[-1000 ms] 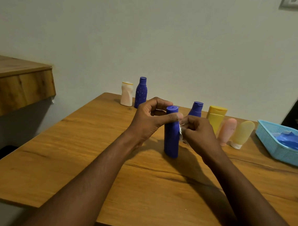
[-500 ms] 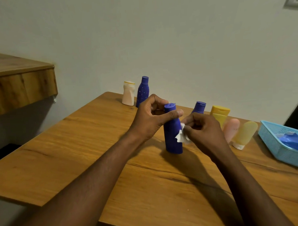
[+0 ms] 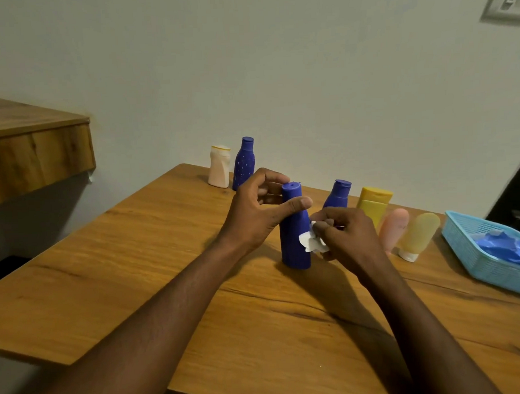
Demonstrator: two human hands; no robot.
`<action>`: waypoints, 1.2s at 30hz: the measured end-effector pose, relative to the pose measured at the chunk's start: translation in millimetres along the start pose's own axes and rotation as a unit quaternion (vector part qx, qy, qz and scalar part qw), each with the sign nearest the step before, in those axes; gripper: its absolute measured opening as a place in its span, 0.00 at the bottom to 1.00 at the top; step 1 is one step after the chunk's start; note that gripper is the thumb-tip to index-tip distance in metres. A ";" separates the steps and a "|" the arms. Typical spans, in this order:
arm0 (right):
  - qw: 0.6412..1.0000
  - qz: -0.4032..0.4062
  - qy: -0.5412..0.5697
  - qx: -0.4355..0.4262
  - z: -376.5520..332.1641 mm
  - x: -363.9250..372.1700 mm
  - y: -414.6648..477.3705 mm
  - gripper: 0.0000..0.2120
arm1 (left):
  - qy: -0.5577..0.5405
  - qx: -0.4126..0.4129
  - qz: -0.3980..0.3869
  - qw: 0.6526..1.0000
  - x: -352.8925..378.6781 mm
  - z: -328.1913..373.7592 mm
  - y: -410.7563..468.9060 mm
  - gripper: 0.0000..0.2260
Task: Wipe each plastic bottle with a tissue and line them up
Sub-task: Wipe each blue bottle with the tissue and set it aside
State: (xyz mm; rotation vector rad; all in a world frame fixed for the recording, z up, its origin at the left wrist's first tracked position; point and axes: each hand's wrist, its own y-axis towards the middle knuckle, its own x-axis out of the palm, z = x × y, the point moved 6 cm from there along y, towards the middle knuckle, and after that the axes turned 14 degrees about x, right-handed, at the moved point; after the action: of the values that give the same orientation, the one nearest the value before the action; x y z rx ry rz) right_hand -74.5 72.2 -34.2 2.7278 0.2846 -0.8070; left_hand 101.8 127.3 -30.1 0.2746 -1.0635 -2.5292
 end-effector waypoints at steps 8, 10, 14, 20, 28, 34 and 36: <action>0.998 -0.002 0.057 0.017 -2.2 -9.0 3.1 0.12 | -0.003 -0.024 -0.060 0.998 6.8 -0.9 -6.1 0.28; 0.998 -0.006 0.061 0.015 0.4 -11.2 4.1 0.11 | 0.012 -0.038 -0.091 0.995 10.2 -3.0 -11.4 0.28; 0.998 -0.005 0.062 0.026 7.5 -13.8 8.1 0.07 | 0.025 -0.060 -0.124 0.990 11.5 -10.0 -18.3 0.25; 0.999 0.002 0.036 0.021 17.5 -8.9 14.1 0.03 | 0.005 -0.066 -0.070 0.995 6.4 -14.1 -12.9 0.26; 0.999 -0.019 -0.038 -0.020 15.0 9.1 10.0 0.21 | 0.009 -0.082 -0.033 0.996 3.3 -33.6 5.6 0.28; 0.995 -0.058 -0.077 -0.019 17.9 20.9 8.2 0.27 | 0.021 -0.096 -0.029 0.995 7.4 -45.3 20.5 0.27; 0.993 -0.070 -0.097 -0.013 20.6 25.0 8.5 0.28 | 0.021 -0.098 -0.035 0.994 11.5 -48.7 22.5 0.27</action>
State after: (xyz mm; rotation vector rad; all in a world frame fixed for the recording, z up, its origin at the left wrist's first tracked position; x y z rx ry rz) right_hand -62.0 60.3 -62.9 2.6034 0.4442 -1.0885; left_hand 113.1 76.7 -48.2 0.3124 -0.7946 -2.6544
